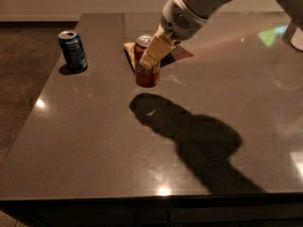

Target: Move coke can near pepsi can

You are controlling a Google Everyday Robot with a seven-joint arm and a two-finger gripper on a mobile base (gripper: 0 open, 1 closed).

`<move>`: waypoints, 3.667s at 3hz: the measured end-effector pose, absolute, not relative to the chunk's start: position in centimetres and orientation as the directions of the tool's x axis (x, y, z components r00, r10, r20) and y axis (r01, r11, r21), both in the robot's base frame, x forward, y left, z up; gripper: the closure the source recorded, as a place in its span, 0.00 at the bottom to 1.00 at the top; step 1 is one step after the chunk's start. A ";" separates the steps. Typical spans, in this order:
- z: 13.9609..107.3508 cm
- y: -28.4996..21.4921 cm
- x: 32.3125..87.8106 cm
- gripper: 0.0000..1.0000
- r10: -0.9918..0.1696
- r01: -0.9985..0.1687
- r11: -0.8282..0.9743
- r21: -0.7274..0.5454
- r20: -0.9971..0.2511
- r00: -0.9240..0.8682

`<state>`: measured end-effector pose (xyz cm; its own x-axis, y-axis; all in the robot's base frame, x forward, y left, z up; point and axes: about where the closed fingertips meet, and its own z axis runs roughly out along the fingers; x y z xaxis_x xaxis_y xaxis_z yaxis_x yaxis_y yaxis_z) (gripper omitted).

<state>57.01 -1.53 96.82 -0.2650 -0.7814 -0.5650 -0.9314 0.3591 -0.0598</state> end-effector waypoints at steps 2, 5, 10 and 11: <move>97.8 3.4 58.6 1.00 -0.785 -0.931 0.359 -0.073 -0.562 -0.259; 97.2 11.8 61.1 1.00 -0.786 -0.932 0.345 -0.110 -0.577 -0.223; 91.9 15.9 65.6 0.84 -0.797 -0.923 0.378 -0.069 -0.531 -0.287; 91.7 15.9 66.1 0.61 -0.786 -0.918 0.391 -0.069 -0.544 -0.294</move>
Offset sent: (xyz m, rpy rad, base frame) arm 0.0297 0.0896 0.0180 -0.0089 -0.0247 -0.0083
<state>66.12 15.91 91.74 -0.2936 -0.7858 -0.5444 -0.9180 0.3905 -0.0686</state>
